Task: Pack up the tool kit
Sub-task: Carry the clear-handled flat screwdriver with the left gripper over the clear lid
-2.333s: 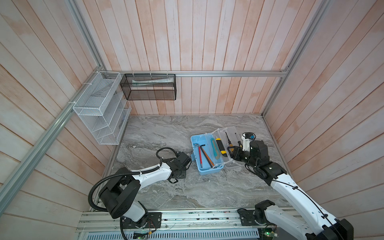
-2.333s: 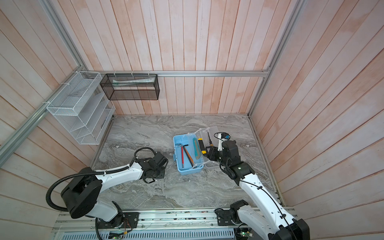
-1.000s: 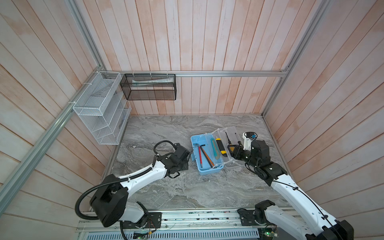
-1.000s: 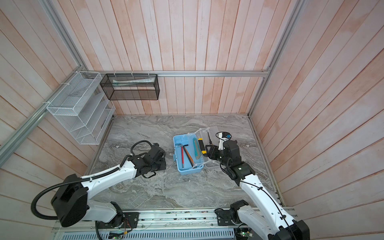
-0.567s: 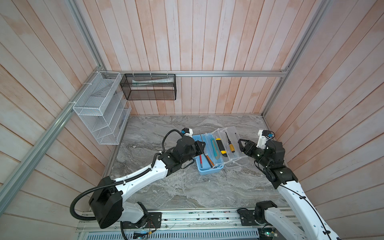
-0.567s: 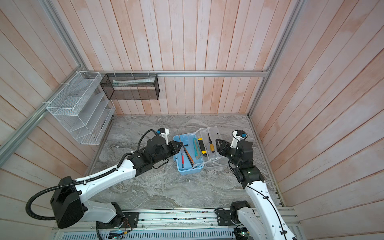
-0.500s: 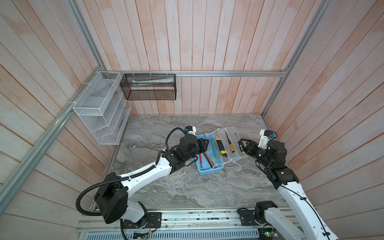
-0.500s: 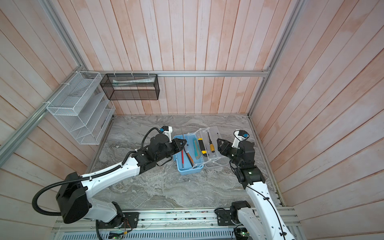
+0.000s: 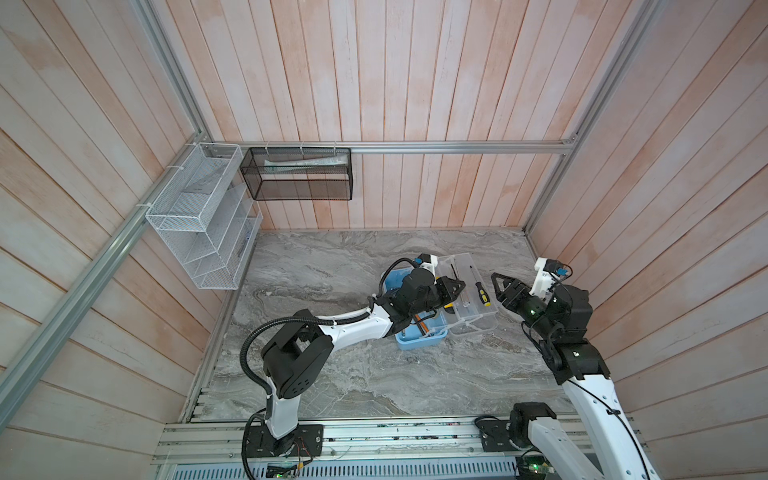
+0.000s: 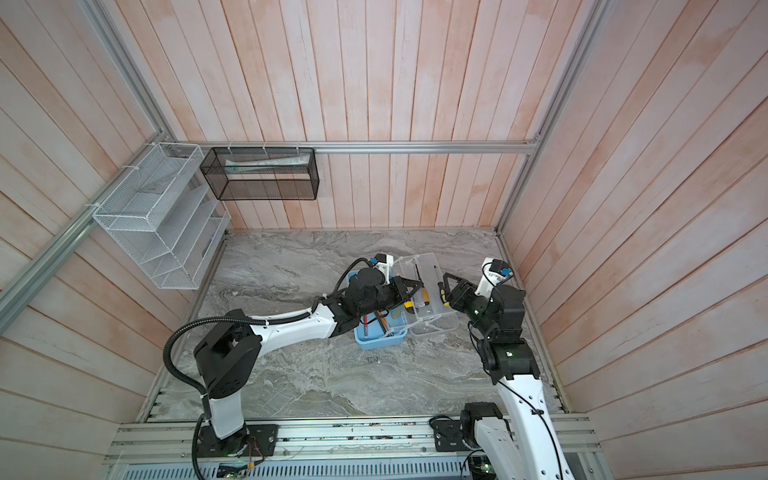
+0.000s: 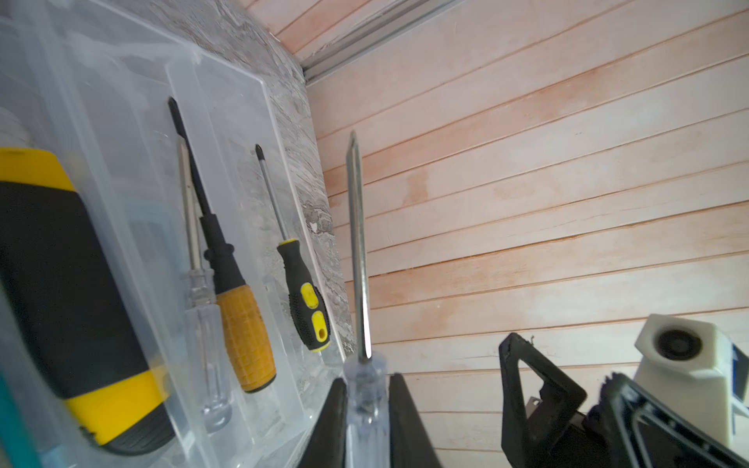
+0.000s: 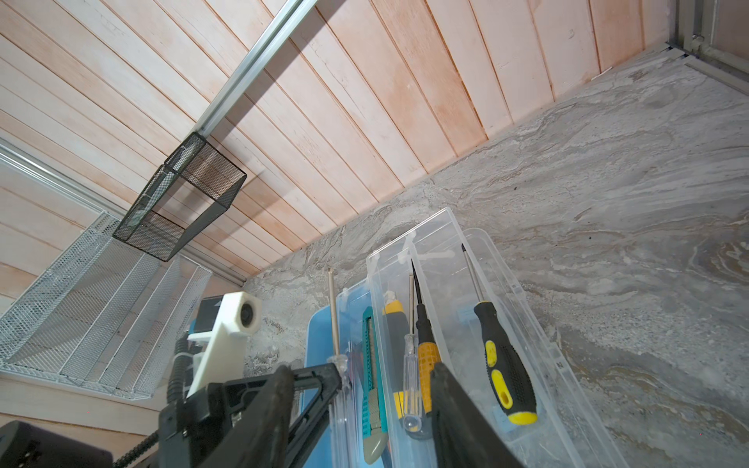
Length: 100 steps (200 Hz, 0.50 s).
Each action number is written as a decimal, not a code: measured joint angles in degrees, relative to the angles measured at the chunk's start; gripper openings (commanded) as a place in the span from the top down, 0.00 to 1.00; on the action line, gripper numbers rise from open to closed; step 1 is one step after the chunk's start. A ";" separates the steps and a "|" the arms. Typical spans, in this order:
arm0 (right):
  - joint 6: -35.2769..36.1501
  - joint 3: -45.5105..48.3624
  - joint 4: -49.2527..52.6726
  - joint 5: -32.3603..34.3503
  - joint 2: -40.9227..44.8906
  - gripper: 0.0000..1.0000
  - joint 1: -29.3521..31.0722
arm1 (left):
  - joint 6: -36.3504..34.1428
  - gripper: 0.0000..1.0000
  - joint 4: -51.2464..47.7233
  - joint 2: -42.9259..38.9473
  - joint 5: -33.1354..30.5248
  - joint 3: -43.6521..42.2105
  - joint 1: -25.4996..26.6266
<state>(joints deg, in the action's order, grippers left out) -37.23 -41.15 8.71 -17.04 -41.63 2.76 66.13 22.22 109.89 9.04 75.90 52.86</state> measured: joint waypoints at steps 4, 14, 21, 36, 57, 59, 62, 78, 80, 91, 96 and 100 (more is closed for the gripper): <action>0.04 -0.07 0.07 0.00 0.09 0.46 -0.07 | 0.28 1.00 0.42 0.42 0.20 0.20 0.11; 0.20 -0.13 0.13 0.00 0.33 0.46 -0.13 | 1.05 1.00 1.55 1.57 0.81 0.92 0.31; 0.20 -0.13 0.11 -0.02 0.50 0.46 -0.20 | 1.53 1.00 2.51 2.45 1.07 1.38 0.37; 0.17 -0.13 0.04 -0.42 0.66 0.46 -0.20 | 2.71 1.00 4.22 4.04 1.29 1.75 0.37; 0.15 -0.11 -0.02 -0.92 0.66 0.46 -0.20 | 3.85 1.00 4.94 6.10 1.16 2.47 0.37; 0.15 -0.11 -0.04 -0.94 0.68 0.46 -0.22 | 3.93 1.00 4.96 6.29 1.09 2.58 0.37; 0.15 -0.11 -0.09 -1.01 0.68 0.46 -0.22 | 4.00 1.00 5.05 6.58 1.03 2.71 0.37; 0.15 -0.11 -0.15 -1.09 0.81 0.46 -0.24 | 4.26 1.00 5.22 7.91 0.94 3.69 0.37; 0.15 -0.11 -0.13 -1.09 0.83 0.46 -0.24 | 4.31 1.00 5.22 8.04 0.92 3.85 0.37; 0.17 -0.11 -0.17 -1.09 0.94 0.46 -0.24 | 4.48 1.00 5.27 8.92 0.76 4.96 0.37; 0.17 -0.11 -0.20 -1.09 1.01 0.46 -0.24 | 4.61 1.00 5.25 9.25 0.63 5.49 0.37; 0.20 -0.11 -0.20 -1.09 1.03 0.46 -0.24 | 4.63 1.00 5.27 9.53 0.52 5.90 0.37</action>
<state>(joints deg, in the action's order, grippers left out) -37.04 -41.25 8.51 -18.13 -40.60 2.52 70.76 27.49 119.42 9.56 81.80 53.23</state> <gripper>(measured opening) 0.538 0.174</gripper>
